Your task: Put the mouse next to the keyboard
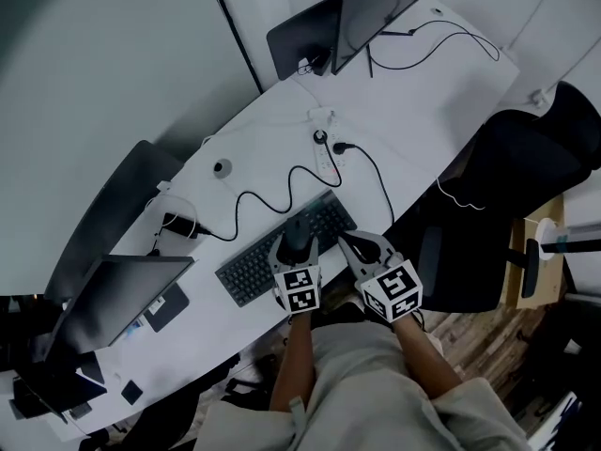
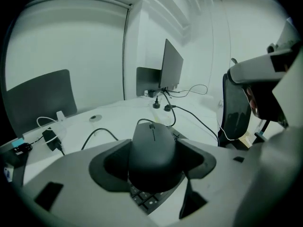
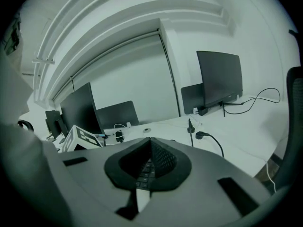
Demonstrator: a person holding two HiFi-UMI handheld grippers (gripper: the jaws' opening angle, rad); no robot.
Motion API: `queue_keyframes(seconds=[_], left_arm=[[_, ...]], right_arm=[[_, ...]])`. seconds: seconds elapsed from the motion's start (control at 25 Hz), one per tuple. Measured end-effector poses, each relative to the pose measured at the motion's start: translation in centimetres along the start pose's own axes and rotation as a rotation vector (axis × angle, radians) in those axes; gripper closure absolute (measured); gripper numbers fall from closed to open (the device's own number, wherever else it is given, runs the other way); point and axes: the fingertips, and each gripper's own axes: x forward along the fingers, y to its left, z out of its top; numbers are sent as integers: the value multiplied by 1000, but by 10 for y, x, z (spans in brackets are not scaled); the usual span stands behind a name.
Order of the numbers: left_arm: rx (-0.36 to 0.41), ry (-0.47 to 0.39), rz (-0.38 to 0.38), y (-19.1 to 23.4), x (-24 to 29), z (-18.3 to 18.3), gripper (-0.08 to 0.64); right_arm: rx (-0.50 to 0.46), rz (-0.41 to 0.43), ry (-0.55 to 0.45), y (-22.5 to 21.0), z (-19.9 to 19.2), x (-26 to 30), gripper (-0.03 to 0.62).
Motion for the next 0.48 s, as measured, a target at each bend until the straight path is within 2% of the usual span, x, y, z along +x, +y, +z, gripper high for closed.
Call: queue_keyframes(seconds=[0.24, 0.48], left_arm=[[26, 15, -35, -44, 26, 8, 256], [7, 19, -50, -85, 54, 14, 256]], right_arm=[[27, -30, 1, -44, -7, -22, 584], [23, -36, 10, -87, -10, -39, 584]])
